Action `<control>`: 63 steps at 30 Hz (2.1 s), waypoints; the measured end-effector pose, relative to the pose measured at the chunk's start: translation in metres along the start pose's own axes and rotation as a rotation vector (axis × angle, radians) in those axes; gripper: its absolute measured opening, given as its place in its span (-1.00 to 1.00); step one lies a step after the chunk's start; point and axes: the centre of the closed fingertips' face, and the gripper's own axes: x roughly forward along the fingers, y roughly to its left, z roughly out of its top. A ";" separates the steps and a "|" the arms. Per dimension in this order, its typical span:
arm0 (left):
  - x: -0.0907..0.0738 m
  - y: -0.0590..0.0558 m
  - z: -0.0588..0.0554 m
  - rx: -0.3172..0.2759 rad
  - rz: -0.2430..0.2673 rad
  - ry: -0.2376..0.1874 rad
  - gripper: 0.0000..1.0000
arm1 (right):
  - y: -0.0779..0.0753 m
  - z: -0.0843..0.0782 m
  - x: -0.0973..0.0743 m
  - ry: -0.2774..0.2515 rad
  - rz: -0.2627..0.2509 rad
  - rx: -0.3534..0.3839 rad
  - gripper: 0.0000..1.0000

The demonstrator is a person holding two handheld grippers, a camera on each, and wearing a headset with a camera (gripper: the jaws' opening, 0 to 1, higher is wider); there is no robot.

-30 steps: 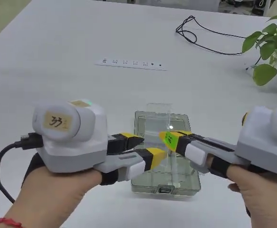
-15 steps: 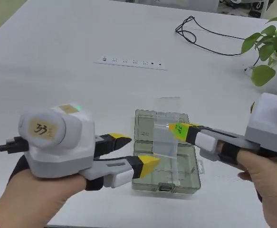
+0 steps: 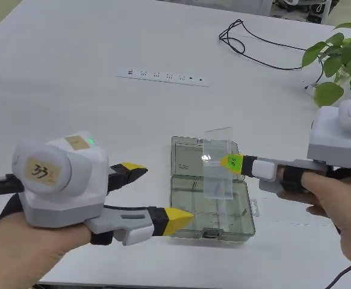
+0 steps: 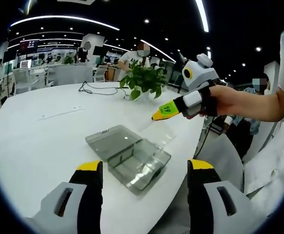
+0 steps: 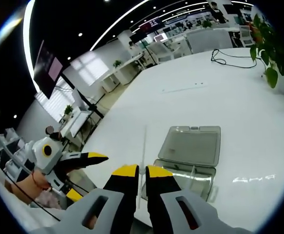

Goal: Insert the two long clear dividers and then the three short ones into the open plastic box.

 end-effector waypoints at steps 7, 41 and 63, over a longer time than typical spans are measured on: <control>-0.001 0.002 -0.012 0.054 -0.043 0.019 0.71 | -0.014 -0.009 0.009 0.101 -0.072 0.051 -0.87; 0.003 0.012 -0.030 0.076 -0.165 0.023 0.99 | -0.049 -0.066 0.049 0.387 -0.243 0.272 -0.88; 0.008 0.012 -0.031 0.058 -0.183 0.022 0.97 | -0.064 -0.074 0.062 0.380 -0.283 0.237 -0.88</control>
